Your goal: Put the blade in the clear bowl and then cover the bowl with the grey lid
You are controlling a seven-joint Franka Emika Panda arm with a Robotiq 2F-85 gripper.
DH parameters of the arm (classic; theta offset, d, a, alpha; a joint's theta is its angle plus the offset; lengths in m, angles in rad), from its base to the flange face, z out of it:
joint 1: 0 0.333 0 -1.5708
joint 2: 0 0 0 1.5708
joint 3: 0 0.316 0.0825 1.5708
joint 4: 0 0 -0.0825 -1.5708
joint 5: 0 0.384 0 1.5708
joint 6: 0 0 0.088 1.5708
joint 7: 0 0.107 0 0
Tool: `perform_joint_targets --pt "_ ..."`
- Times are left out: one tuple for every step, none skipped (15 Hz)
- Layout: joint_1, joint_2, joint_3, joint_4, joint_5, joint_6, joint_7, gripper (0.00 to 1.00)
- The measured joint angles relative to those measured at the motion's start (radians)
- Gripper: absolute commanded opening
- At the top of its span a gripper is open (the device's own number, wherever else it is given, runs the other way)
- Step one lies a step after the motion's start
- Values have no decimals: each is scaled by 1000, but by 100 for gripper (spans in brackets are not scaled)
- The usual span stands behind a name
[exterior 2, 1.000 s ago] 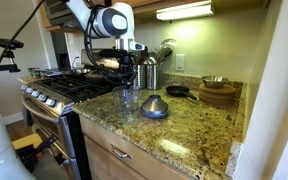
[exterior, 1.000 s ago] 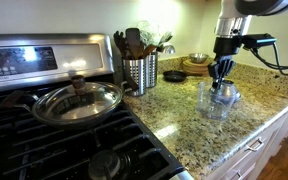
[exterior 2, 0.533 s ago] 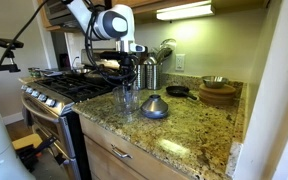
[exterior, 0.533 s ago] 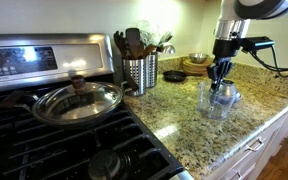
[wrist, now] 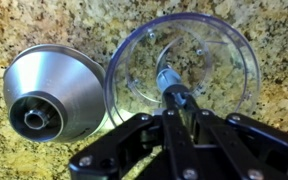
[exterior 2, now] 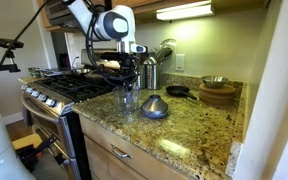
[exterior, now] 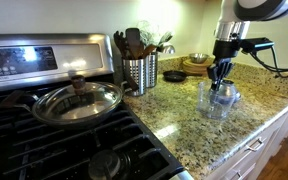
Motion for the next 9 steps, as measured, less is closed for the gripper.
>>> perform_joint_targets --pt "0 0 -1 -1 0 0 0 6" --pt "0 0 -1 -2 0 0 0 6" --pt "0 0 -1 -4 0 0 0 6" --pt "0 0 -1 -5 0 0 0 6" --pt "0 1 -2 -7 0 0 0 6" --pt "0 4 -2 -8 1 0 -1 6" --pt "0 10 -3 -9 2 1 -1 6" --pt "0 11 -4 -7 4 2 -3 6" --pt "0 12 -5 -8 7 3 -5 6"
